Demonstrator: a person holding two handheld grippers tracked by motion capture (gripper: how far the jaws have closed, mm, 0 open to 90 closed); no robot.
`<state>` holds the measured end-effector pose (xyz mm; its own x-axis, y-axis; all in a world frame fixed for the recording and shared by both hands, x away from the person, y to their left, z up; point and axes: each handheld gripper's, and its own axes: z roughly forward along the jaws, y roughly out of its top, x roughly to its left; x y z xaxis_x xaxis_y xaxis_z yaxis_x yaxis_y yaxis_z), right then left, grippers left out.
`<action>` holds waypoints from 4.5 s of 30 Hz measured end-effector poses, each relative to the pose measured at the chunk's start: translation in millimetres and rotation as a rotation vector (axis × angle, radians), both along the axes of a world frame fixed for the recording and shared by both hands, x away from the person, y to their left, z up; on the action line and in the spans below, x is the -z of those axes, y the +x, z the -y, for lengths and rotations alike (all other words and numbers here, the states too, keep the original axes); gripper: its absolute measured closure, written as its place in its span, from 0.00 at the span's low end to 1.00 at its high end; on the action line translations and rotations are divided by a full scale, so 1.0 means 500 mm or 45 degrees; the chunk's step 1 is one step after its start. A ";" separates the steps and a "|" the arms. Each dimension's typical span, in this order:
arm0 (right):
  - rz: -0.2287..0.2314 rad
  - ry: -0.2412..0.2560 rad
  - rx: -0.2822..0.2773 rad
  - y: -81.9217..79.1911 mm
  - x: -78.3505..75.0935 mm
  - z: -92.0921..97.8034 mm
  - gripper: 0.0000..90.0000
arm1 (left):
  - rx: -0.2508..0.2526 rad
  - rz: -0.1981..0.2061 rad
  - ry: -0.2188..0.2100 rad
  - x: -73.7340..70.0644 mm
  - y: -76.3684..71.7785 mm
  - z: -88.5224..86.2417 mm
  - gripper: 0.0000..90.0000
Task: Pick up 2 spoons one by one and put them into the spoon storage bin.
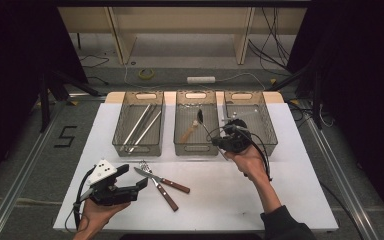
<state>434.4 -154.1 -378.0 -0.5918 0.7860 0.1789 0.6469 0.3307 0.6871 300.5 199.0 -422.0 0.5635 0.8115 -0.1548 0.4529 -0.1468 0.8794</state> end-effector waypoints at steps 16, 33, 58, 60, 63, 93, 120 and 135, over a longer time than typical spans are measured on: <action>-0.035 -0.009 0.038 0.101 -0.012 -0.078 1.00 | 0.003 0.010 0.003 0.000 -0.003 0.002 0.20; -0.057 -0.049 0.093 0.155 -0.002 -0.107 1.00 | 0.009 0.011 0.007 -0.001 -0.004 0.002 0.20; -0.137 -0.122 0.102 0.180 0.055 -0.134 1.00 | 0.020 0.012 0.008 0.000 -0.005 0.005 0.20; -0.137 -0.124 0.102 0.181 0.057 -0.135 0.99 | 0.019 0.011 0.006 0.000 -0.005 0.005 0.20; -0.145 -0.111 0.098 0.182 0.058 -0.134 0.91 | 0.019 0.011 0.006 0.000 -0.005 0.005 0.20; 0.060 0.026 -0.302 0.002 0.014 -0.093 0.45 | 0.012 0.002 0.015 0.002 -0.003 0.005 0.19; 0.068 -0.009 -0.424 -0.103 0.071 -0.095 0.41 | 0.038 -0.023 0.046 0.005 0.004 0.004 0.19; 0.069 0.036 -0.418 -0.143 0.087 -0.049 0.40 | 0.089 -0.061 0.084 0.004 0.023 0.015 0.19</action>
<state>362.9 -129.5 -421.3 -0.8219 0.5468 0.1594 0.4714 0.4961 0.7292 311.8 191.3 -423.8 0.6121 0.7800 -0.1303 0.4810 -0.2364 0.8443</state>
